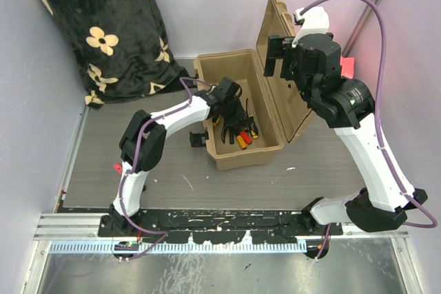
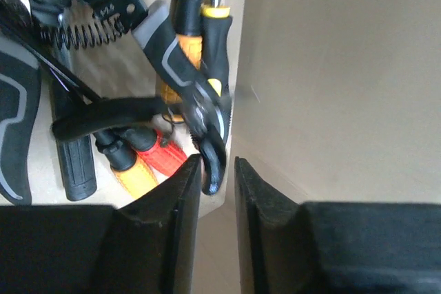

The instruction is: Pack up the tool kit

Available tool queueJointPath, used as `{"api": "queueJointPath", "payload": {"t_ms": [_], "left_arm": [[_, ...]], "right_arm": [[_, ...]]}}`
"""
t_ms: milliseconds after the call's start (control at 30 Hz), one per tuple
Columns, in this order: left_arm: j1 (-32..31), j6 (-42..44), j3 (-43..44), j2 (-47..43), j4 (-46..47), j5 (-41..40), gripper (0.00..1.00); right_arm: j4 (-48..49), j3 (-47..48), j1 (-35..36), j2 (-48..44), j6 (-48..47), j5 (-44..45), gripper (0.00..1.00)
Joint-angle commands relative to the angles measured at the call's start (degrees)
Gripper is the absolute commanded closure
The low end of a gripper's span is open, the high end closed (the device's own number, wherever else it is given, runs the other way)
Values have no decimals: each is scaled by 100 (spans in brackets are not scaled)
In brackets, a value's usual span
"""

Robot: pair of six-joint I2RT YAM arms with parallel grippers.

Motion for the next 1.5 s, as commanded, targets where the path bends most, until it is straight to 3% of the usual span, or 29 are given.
{"api": "queueJointPath", "payload": {"t_ms": [0, 300, 467, 600, 800, 967, 1200, 1367, 1467], "left_arm": [[-44, -4, 0, -85, 168, 20, 68], [307, 853, 1318, -705, -8, -630, 66], [1146, 1396, 2197, -1344, 48, -1004, 62], [2197, 1363, 2060, -1983, -133, -1119, 62], [3836, 1110, 199, -3393, -940, -1104, 63], [4820, 888, -2016, -4504, -2561, -902, 64], [4921, 1210, -4258, -5335, -3398, -1028, 63], [4927, 951, -5111, -5218, -3496, -1021, 46], [4957, 745, -5616, -5043, -3331, -912, 42]], "right_arm": [[228, -11, -22, -54, -28, 106, 0], [272, 7, -22, 14, 7, 50, 0], [476, -108, -22, 83, 3, -87, 0], [567, -131, -22, 231, 17, -257, 0], [699, -136, -25, 395, 46, -438, 0], [741, -52, -22, 562, 23, -542, 0], [732, 220, -29, 839, -6, -777, 0], [677, 301, -24, 909, 5, -848, 0], [629, 334, -22, 905, 7, -841, 0]]}}
